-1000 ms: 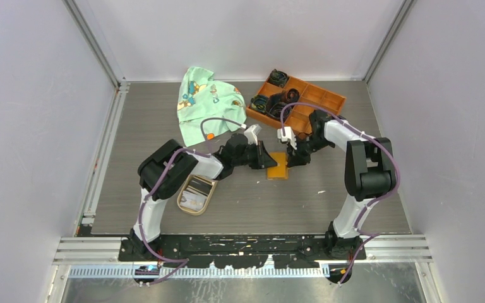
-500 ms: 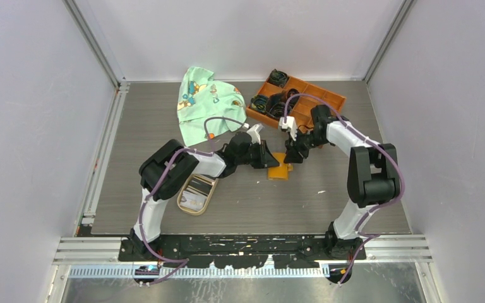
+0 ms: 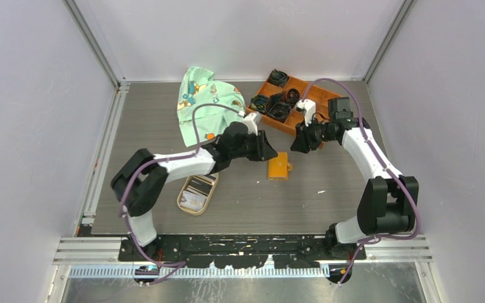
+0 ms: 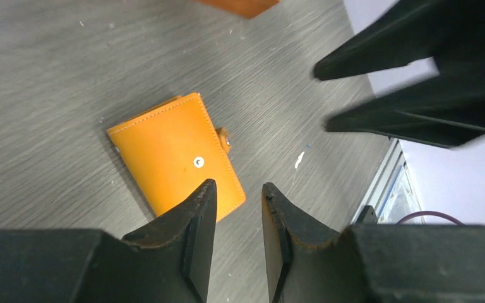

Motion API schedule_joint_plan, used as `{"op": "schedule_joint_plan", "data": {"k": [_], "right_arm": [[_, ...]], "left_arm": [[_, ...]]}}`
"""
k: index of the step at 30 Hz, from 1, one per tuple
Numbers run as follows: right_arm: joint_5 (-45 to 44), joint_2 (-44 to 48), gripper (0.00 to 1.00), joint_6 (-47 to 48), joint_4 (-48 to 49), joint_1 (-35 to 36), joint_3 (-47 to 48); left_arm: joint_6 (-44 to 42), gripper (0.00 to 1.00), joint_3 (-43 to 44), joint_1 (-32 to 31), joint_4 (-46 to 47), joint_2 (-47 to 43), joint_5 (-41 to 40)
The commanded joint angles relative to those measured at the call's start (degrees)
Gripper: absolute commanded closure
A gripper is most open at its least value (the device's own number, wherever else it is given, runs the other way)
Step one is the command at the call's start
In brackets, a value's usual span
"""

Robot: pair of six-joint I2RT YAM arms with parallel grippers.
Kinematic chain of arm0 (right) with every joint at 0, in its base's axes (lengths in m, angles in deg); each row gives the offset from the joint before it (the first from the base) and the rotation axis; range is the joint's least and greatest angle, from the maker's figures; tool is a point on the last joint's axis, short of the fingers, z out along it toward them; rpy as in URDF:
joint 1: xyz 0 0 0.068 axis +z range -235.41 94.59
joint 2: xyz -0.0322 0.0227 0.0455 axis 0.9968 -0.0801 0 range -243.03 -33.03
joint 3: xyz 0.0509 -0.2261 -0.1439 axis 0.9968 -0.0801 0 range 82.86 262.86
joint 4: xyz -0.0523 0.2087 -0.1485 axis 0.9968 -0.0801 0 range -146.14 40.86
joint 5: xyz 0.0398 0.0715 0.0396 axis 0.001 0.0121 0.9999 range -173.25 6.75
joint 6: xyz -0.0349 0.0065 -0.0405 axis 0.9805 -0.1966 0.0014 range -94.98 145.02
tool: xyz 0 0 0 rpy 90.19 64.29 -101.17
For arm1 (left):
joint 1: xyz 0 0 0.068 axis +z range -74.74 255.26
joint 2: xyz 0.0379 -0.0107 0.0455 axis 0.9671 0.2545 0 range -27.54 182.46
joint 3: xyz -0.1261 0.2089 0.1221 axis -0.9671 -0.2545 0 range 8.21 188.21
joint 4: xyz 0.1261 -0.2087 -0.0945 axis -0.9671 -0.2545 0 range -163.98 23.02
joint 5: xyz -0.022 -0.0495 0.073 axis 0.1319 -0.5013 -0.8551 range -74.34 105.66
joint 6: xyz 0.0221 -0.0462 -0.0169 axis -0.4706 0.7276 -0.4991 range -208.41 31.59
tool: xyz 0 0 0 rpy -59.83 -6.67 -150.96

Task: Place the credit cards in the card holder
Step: Close the card holder at the center of the board.

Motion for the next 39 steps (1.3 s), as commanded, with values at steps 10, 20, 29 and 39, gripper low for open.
{"op": "schedule_joint_plan", "data": {"k": [10,20,29,39], "right_arm": [[-27.62,-17.56,0.79,-16.85,-2.32,3.87,6.73],[-25.18,-29.27,0.81,-17.97,-5.51,12.71,15.85],[-16.80,-31.69,0.80,-12.90,-10.69,19.50,27.25],[-4.43,-10.81,0.54,11.25,-2.53,7.85,15.24]], "left_arm": [[-5.49,0.81,-2.28,0.04,-13.86,-0.20,-4.36],[-3.75,0.81,-0.64,-1.65,-12.92,5.24,-1.90],[-0.87,0.80,-7.03,-6.41,-8.57,-0.90,-5.22],[-7.62,0.73,-20.26,-7.27,-5.72,-20.86,-9.26]]}}
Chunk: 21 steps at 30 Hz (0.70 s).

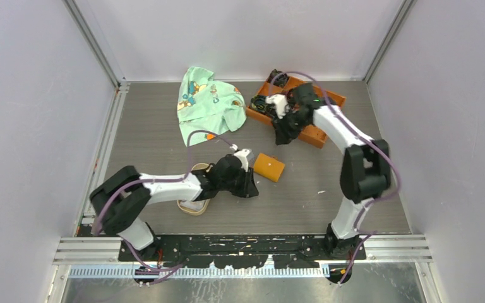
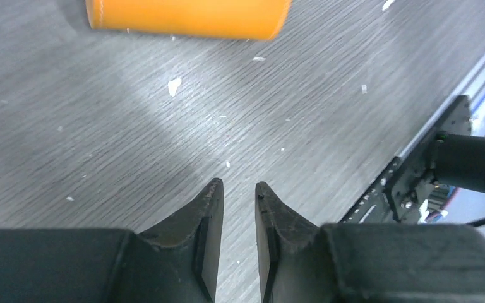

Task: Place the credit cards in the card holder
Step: Close the card holder at the center of the board.

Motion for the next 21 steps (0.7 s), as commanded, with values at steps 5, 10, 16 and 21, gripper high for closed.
{"op": "schedule_joint_plan", "data": {"k": [5,10,16,21], "right_arm": [[13.53,10.27,0.28,33.77,4.97,-8.15,-8.46],[8.65,2.84,0.70,30.14,-0.45,-6.39,-3.71],[1.70,5.62,0.73,30.48,4.90,0.53,-15.49],[3.35,9.99,0.77,30.18,4.64,4.81,-21.88]], "left_arm": [[-5.06,0.68,1.75,4.06,7.68,-6.19,-1.96],[-0.51,0.73,7.34,7.15,10.48,1.21,0.73],[-0.93,0.74,14.38,7.37,9.34,8.71,0.61],[0.07,0.76,15.02,7.83,6.93,12.30,-0.56]]}}
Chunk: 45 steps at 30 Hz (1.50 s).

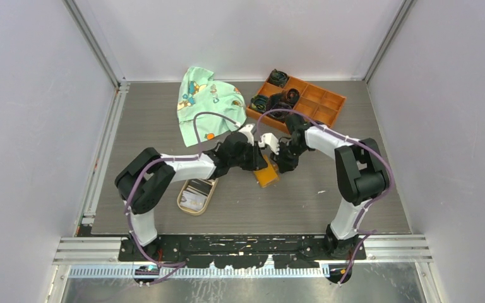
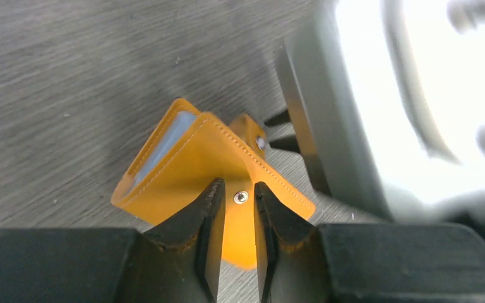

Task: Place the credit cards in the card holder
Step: Close the card holder at the center of the board.

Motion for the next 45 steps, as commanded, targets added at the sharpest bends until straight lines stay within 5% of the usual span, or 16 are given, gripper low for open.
{"op": "schedule_joint_plan", "data": {"k": [1,8,14,21,26,35,45], "right_arm": [[2.27,8.17,0.77,2.11,-0.17,4.18,-4.16],[2.39,13.39,0.73,-3.16,1.24,0.91,-4.06],[12.18,17.86,0.33,8.16,5.90,-0.99,-11.07],[10.32,10.40,0.32,21.94,6.74,-0.32,-9.98],[10.26,6.09,0.32,23.50,8.70,0.07,-7.44],[15.90,4.25,0.40,27.38,4.81,0.82,-5.02],[14.12,4.34,0.83,26.78,2.04,0.39,-4.14]], "left_arm": [[0.84,0.76,1.18,0.33,0.18,2.17,-1.01],[-0.53,0.88,-4.93,0.39,-1.14,3.21,1.78],[1.07,0.90,-10.23,1.54,3.22,4.08,3.66],[2.18,0.90,-11.91,1.81,7.75,4.13,5.79],[1.86,0.90,-11.88,1.94,8.39,4.05,7.55],[1.64,0.90,-10.88,2.02,8.43,5.03,9.59],[1.81,0.90,-10.29,2.03,8.12,5.86,10.06]]}}
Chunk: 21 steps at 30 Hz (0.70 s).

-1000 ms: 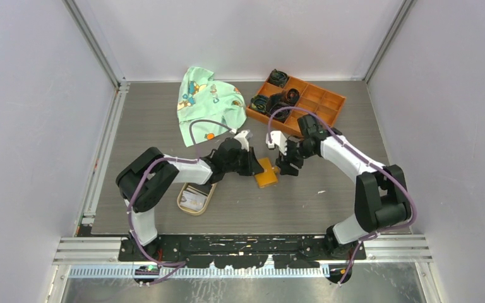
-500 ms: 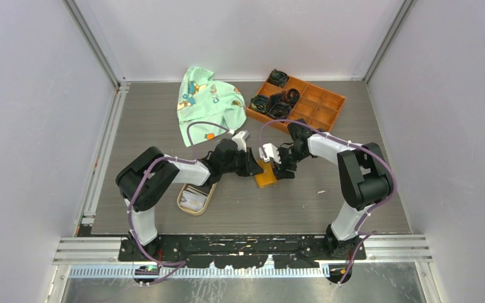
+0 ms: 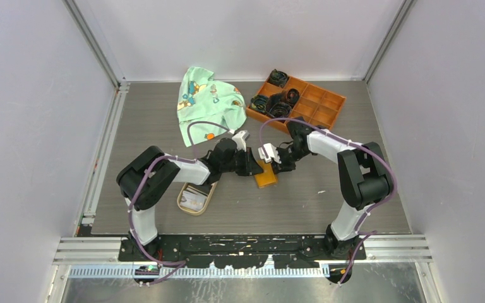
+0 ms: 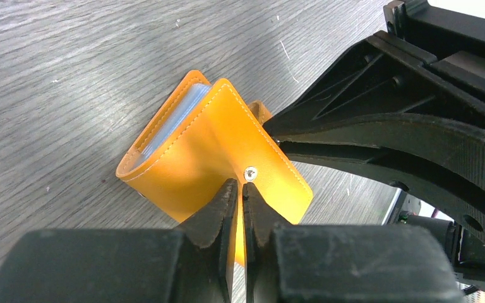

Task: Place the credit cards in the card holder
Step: Close the card holder at the center of the board.

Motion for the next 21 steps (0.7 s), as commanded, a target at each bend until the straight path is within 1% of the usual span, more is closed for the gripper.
{"op": "schedule_joint_plan", "data": {"k": [1,5,9,16,21], "right_arm": [[0.57,0.57,0.86,-2.41,1.75,-0.44,1.71],[-0.32,2.22,0.92,-9.24,6.70,-3.45,0.40],[0.63,2.78,0.93,-14.14,8.32,-5.69,0.22],[6.57,3.72,0.93,-17.45,7.40,-5.63,0.74],[7.45,5.61,0.93,-19.79,9.98,-3.89,0.01]], "left_arm": [[-1.16,0.91,-0.95,-0.60,-7.21,2.82,0.92],[-1.13,0.91,-1.05,-0.61,-7.15,2.92,0.80],[-0.80,0.91,-0.48,-0.61,-7.13,3.69,1.26],[0.40,0.91,2.71,-1.05,-10.53,5.38,0.57],[2.28,0.92,3.70,-1.14,-11.43,6.60,0.26]]}}
